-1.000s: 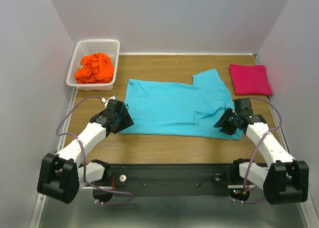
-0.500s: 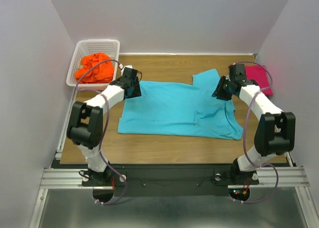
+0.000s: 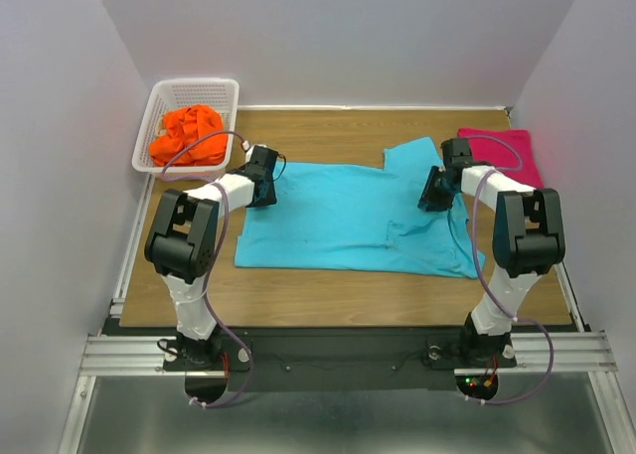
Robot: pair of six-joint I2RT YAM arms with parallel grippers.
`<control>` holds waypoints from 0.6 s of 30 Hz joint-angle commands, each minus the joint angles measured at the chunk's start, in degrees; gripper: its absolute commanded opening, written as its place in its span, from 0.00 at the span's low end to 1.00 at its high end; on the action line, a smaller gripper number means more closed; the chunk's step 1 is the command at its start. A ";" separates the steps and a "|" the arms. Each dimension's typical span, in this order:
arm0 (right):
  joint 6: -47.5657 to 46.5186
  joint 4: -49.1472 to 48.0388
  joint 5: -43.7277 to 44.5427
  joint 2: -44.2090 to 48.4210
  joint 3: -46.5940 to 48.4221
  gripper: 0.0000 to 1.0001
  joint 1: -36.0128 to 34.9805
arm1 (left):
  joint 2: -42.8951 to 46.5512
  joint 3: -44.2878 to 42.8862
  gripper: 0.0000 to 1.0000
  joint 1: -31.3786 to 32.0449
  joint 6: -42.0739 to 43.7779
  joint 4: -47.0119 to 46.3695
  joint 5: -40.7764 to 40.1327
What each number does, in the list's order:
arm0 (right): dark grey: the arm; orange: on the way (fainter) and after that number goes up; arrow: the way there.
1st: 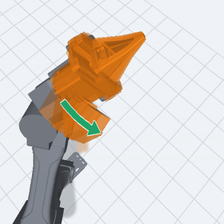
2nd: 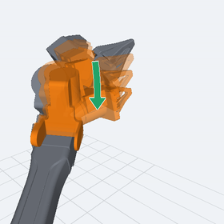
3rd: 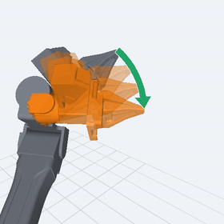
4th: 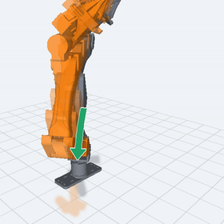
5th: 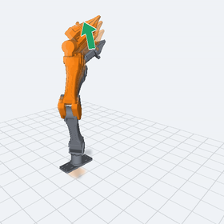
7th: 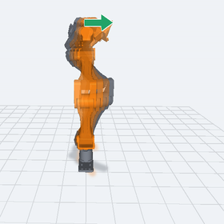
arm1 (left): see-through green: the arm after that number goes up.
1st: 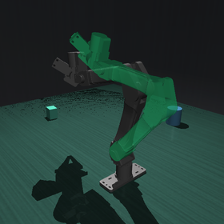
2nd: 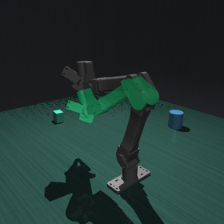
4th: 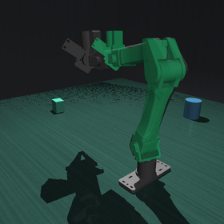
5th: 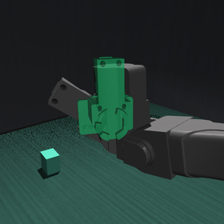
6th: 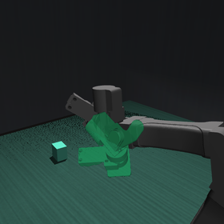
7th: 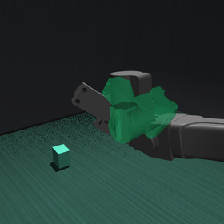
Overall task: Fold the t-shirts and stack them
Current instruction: Fold the tshirt
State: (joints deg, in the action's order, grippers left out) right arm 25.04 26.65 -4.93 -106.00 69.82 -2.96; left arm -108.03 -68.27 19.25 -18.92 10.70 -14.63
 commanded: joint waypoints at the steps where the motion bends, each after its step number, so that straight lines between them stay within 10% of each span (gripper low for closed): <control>1: -0.17 -2.40 2.20 2.02 -3.54 0.36 0.50 | 3.78 7.61 0.43 -1.31 -2.00 4.07 -1.80; 10: 1.15 -2.31 2.29 11.24 -15.93 0.36 0.85 | 16.43 18.43 0.42 -1.84 -4.81 6.09 -1.01; 18: -5.95 -2.22 0.26 14.51 -6.12 0.39 0.85 | 17.86 10.19 0.77 -2.63 0.27 1.62 -2.94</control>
State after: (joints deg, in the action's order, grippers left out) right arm 23.59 26.00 -4.95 -93.25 56.10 -2.59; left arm -91.96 -52.10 17.41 -21.91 14.81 -15.40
